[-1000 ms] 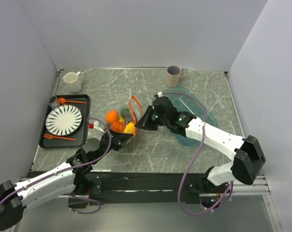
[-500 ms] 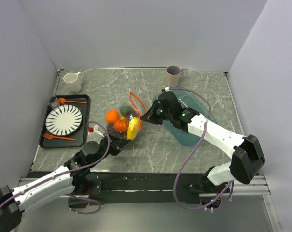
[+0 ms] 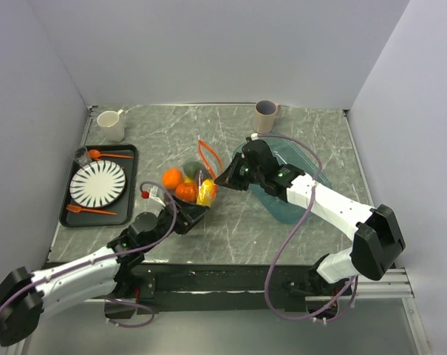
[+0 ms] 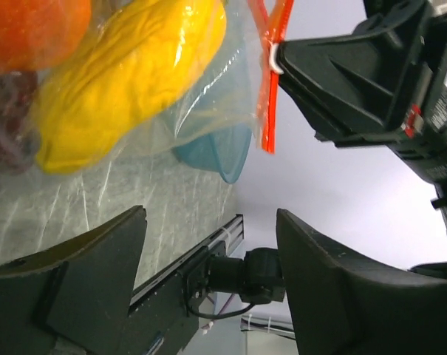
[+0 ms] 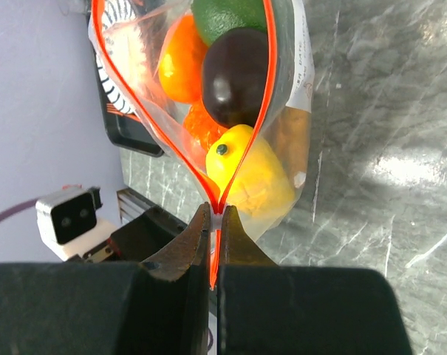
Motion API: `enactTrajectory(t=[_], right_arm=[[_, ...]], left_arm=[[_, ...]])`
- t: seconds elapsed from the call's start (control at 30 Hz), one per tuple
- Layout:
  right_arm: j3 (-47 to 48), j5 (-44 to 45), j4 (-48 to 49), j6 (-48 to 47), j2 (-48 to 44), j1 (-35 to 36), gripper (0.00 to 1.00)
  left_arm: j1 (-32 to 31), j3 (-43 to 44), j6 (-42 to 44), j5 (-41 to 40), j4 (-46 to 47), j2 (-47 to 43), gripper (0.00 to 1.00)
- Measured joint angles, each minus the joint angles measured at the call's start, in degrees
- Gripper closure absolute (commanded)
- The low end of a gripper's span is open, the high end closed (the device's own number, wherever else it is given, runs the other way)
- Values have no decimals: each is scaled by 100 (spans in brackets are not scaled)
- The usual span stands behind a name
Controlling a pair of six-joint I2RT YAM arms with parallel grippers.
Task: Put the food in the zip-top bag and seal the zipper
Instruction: Zip the zipper food storage bag at the center of the board.
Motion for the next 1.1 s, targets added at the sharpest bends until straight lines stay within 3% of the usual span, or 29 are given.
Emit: enactTrajectory(t=[0.23, 0.67, 1.07, 1.1], right_arm=[[-76, -4, -17, 2, -192, 153, 100], [-367, -15, -4, 33, -372, 256, 100], [-367, -20, -9, 42, -374, 282, 100], [-367, -22, -9, 42, -374, 284, 100]], left_arm=[[2, 291, -24, -17, 850, 907, 20], [9, 461, -44, -380, 1012, 822, 27], [28, 503, -92, -223, 1316, 1410, 60], [31, 533, -85, -205, 1316, 1440, 68]])
